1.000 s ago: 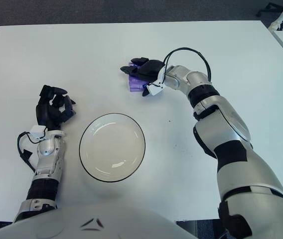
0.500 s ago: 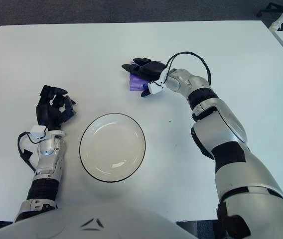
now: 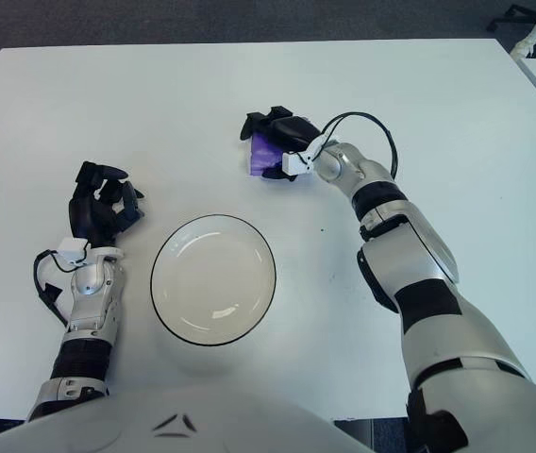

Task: Put the tissue paper into the plate.

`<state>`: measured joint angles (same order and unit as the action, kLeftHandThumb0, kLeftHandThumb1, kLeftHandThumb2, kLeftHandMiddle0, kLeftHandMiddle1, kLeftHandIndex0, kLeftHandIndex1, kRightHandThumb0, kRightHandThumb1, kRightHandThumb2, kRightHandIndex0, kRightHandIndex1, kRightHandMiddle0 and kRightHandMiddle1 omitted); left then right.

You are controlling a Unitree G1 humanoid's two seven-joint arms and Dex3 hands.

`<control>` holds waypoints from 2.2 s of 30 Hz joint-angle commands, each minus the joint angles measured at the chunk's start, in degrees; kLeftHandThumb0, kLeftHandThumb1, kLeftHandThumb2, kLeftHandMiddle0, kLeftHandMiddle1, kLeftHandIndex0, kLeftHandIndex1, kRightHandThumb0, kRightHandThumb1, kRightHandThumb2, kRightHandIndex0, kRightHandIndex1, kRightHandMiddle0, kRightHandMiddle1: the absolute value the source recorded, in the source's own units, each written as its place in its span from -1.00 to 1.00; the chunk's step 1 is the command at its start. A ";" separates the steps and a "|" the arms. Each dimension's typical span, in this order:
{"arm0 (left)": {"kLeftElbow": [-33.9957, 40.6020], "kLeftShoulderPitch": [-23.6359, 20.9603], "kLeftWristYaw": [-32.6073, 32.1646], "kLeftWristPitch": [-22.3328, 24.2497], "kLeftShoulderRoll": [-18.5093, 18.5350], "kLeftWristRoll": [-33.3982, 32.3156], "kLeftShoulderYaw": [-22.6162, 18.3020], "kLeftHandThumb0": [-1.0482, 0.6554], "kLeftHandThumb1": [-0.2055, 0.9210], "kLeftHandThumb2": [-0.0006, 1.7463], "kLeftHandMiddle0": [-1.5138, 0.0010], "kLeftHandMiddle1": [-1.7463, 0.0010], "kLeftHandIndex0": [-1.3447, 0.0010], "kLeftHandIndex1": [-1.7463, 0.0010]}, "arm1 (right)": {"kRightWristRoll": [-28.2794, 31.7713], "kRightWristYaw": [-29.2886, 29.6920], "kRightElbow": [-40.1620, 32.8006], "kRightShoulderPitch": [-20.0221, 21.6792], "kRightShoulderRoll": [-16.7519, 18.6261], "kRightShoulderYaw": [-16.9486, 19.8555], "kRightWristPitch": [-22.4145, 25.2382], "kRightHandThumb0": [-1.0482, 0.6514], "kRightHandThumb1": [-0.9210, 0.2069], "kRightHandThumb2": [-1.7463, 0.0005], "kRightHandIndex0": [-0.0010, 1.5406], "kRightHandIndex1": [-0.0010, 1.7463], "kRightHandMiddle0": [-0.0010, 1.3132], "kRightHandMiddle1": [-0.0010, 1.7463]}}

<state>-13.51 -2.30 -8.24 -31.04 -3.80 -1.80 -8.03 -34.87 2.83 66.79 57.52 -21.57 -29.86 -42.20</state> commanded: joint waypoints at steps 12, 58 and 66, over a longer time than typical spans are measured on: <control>-8.18 9.93 0.22 0.30 -2.37 -0.32 0.21 -0.27 0.22 0.29 0.08 -1.00 0.29 -1.00 | 1.45 4.91 1.00 -6.69 0.08 2.49 -2.14 0.23 0.63 -0.87 0.17 0.83 -0.06 1.00; -7.75 9.67 -0.43 0.28 -2.39 0.32 0.18 0.22 -0.20 0.57 0.09 -0.84 0.29 -1.00 | 53.02 -33.84 -20.66 -11.06 9.71 32.00 0.66 0.23 0.83 -1.00 0.26 0.84 0.08 1.00; -7.87 9.34 -0.51 0.60 -2.14 0.61 0.20 0.22 -0.21 0.60 0.10 -0.91 0.32 -1.00 | 56.23 -38.35 -31.75 -13.38 10.62 32.12 6.08 0.23 0.89 -1.00 0.33 0.73 0.14 1.00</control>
<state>-12.60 -1.68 -8.21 -30.93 -3.84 -2.17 -8.32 19.67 -34.23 41.02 45.80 -11.81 1.78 -37.74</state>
